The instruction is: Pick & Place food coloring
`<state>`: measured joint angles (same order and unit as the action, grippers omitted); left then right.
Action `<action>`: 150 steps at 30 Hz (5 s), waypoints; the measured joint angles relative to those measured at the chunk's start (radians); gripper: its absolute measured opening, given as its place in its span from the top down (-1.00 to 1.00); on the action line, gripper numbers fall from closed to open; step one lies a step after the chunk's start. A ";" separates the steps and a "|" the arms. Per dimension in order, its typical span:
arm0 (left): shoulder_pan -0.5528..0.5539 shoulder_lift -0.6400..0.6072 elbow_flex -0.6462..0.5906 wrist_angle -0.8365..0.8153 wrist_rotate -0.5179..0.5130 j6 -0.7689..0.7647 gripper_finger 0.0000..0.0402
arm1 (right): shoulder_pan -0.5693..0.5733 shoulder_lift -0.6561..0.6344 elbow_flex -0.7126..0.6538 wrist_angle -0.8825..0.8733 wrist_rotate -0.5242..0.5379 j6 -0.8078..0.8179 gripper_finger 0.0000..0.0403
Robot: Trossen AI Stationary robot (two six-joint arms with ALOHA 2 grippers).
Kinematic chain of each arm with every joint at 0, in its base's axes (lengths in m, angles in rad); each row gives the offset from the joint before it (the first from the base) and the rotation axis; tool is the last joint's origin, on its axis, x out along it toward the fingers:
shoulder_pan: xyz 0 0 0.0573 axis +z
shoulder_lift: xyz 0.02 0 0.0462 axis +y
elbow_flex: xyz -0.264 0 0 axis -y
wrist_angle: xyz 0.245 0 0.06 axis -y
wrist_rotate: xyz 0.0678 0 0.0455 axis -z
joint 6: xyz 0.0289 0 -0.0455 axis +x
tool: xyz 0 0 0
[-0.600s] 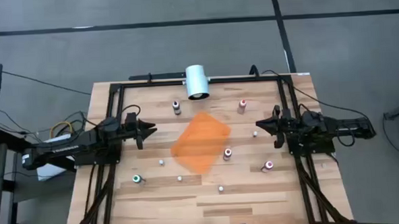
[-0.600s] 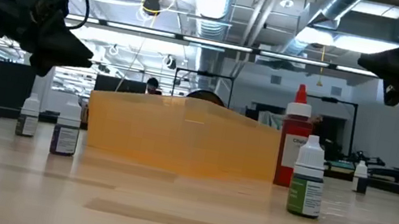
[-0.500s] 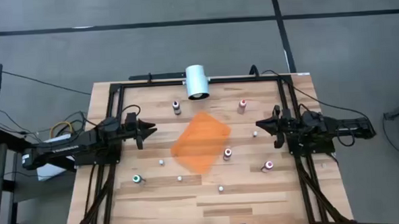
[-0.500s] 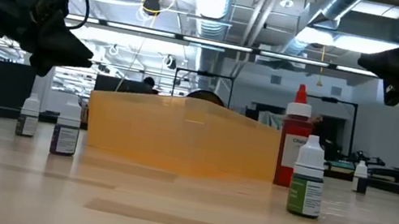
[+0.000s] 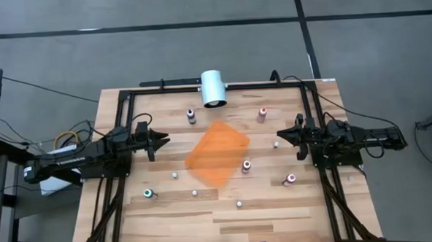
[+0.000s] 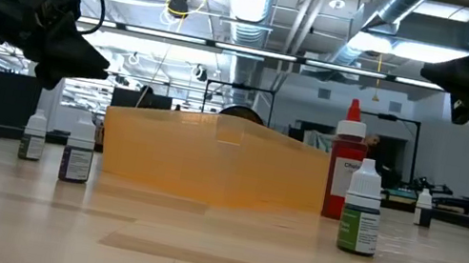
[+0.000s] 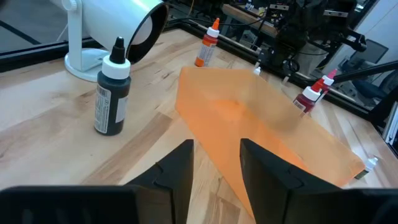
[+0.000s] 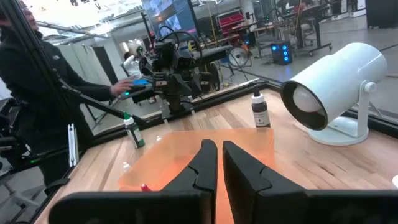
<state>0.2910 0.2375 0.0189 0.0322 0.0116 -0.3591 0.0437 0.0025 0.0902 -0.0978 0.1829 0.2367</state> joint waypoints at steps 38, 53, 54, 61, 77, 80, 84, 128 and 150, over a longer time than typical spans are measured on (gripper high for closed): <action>0.000 0.000 0.000 0.000 0.000 0.000 0.39 | 0.000 0.000 0.000 0.000 0.000 0.000 0.92; 0.000 0.000 0.000 0.000 0.000 0.000 0.39 | 0.000 0.000 0.000 0.000 0.000 0.000 0.92; 0.000 0.000 0.000 0.000 0.000 0.000 0.39 | 0.000 0.000 0.000 0.000 0.000 0.000 0.92; 0.000 0.000 0.000 0.000 0.000 0.000 0.39 | 0.000 0.000 0.000 0.000 0.000 0.000 0.92; 0.000 0.000 0.000 0.000 0.000 0.000 0.39 | -0.005 0.000 0.000 0.001 0.007 0.000 0.92; 0.000 0.000 0.000 0.000 0.000 0.000 0.39 | -0.009 0.000 0.000 0.001 0.007 0.000 0.92; 0.000 0.000 0.000 0.000 0.000 0.000 0.39 | -0.009 0.000 0.000 0.001 0.003 0.000 0.92; 0.000 0.000 0.000 0.000 0.000 -0.001 0.39 | -0.046 0.194 0.200 0.067 0.196 -0.031 0.72; 0.000 0.000 0.000 0.002 0.000 -0.002 0.39 | -0.346 0.853 0.704 -0.618 0.135 -0.330 -0.03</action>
<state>0.2909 0.2375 0.0189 0.0338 0.0113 -0.3607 -0.3020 0.8552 0.7940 -0.7155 0.3175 -0.0930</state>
